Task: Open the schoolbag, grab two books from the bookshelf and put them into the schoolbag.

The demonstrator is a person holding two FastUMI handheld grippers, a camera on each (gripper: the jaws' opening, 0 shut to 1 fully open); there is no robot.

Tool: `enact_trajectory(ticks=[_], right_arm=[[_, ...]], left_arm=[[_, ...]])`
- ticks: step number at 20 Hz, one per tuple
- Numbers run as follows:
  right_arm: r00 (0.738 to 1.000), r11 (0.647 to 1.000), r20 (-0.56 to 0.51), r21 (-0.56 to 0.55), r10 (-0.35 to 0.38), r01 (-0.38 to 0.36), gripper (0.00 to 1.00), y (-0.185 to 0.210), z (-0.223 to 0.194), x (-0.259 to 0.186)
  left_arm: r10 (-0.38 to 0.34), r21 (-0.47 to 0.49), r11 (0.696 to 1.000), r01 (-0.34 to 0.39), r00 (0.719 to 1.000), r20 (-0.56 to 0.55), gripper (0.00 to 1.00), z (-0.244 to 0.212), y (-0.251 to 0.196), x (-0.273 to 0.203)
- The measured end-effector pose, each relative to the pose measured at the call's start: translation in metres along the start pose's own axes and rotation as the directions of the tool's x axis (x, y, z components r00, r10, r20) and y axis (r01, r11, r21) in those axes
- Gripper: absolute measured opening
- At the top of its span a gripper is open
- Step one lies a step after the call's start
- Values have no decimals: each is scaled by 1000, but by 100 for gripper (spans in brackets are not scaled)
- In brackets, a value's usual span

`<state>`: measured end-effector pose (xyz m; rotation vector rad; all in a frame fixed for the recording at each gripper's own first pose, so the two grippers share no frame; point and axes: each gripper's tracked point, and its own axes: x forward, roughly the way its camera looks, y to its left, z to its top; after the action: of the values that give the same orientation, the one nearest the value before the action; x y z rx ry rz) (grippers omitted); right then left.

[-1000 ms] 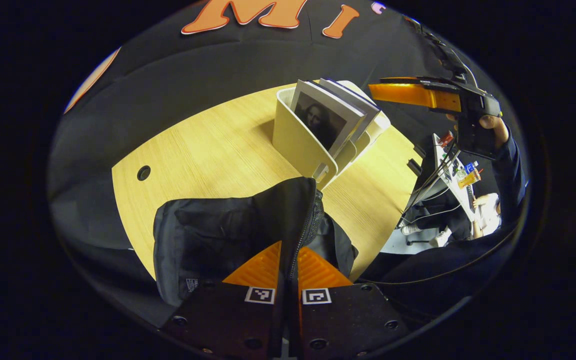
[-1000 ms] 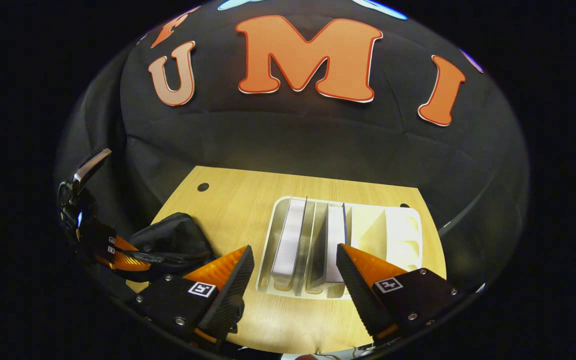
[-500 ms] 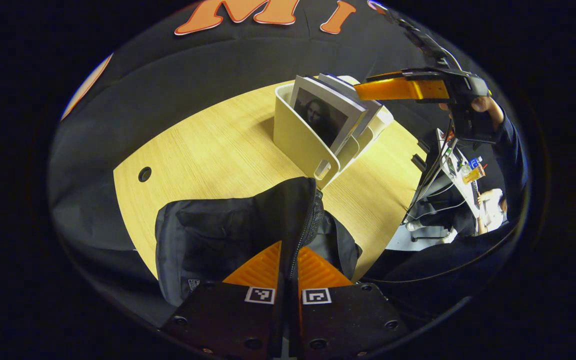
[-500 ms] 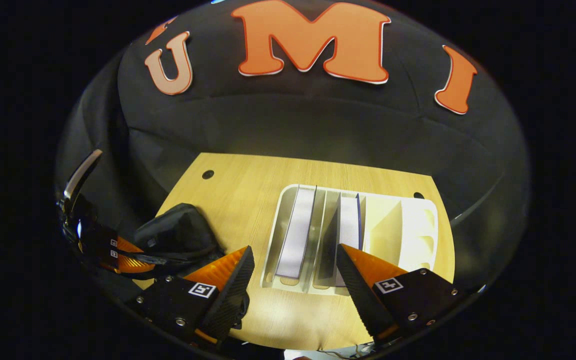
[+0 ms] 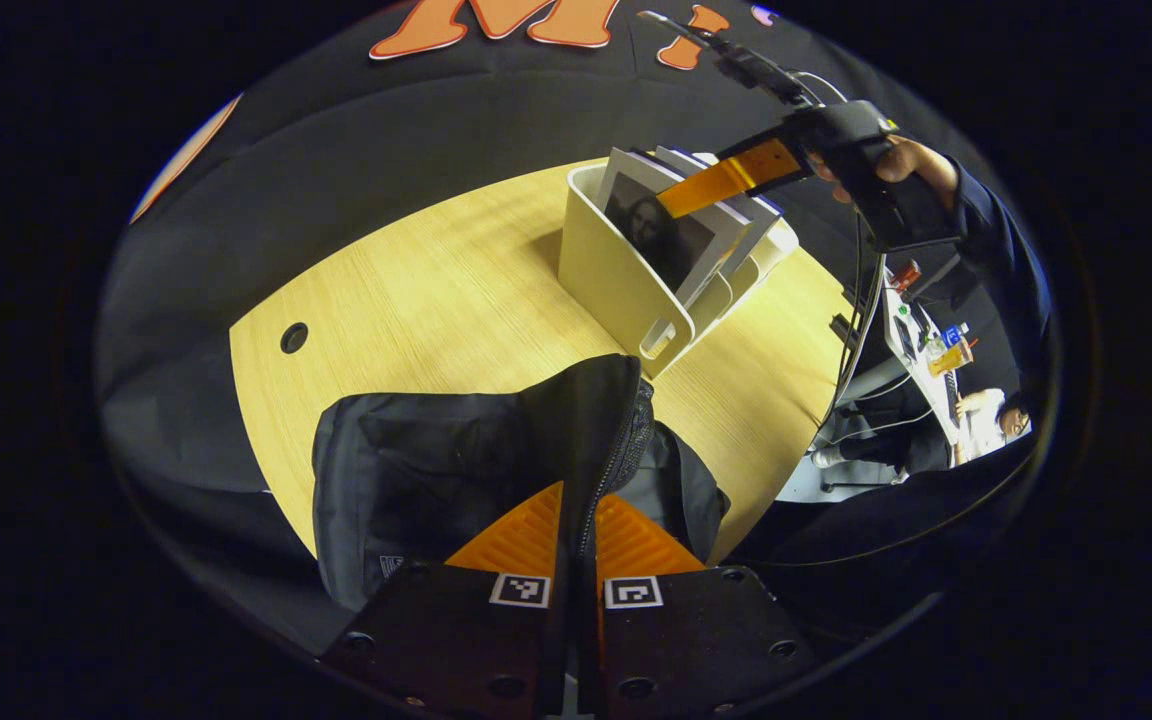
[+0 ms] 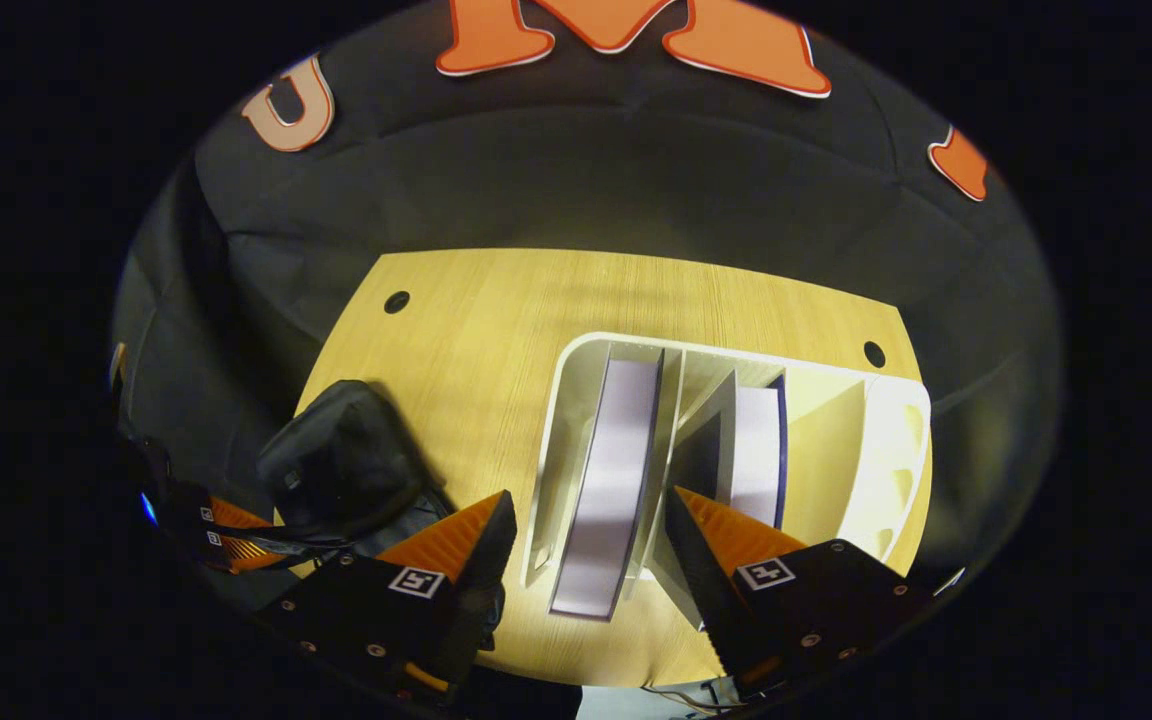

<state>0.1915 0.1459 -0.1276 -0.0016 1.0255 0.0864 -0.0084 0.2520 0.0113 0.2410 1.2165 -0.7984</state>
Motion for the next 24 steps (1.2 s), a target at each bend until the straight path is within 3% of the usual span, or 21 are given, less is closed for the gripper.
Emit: enact_trajectory(ticks=[4, 7, 8, 9, 10, 14, 15, 16, 21, 24], right_arm=[[998, 999, -59, 29, -13, 14, 69, -1, -2, 19], [995, 997, -100, 82, -8, 16, 48, 2, -4, 26], [994, 996, -107, 86, -29, 39, 46, -3, -4, 29], [993, 995, -111, 96, -29, 40, 34, -5, -3, 29], [992, 994, -120, 102, -29, 42, 40, -5, -6, 28], [992, 992, -125, 123, -17, 33, 36, -8, -23, 16], [993, 991, -116, 129, -9, 25, 29, -8, -27, 11], [994, 991, -109, 131, -1, 16, 36, -6, -32, 3], [997, 992, -61, 124, 40, -32, 36, -1, -48, -33], [999, 994, -24, 107, 23, -20, 36, -3, -62, -56]], left_arm=[[-1, -18, 1000, 1, 1000, -1, 6, -3, -1, 1], [2, -35, 999, -2, 1000, -5, 6, -4, 1, 1], [1, -45, 999, -1, 1000, -7, 6, -4, 3, 1], [0, -50, 999, 0, 1000, -8, 6, -3, 4, 3], [0, -52, 999, 0, 1000, -9, 6, -5, 6, 6], [5, -49, 999, -6, 1000, -15, 6, -5, 6, 8], [8, -48, 999, -8, 1000, -16, 6, -4, 5, 8], [10, -50, 999, -11, 1000, -19, 6, -4, 4, 7], [26, -41, 999, -27, 999, -26, 6, -3, 4, 10], [26, -34, 999, -26, 999, -22, 6, -1, 2, 8]])
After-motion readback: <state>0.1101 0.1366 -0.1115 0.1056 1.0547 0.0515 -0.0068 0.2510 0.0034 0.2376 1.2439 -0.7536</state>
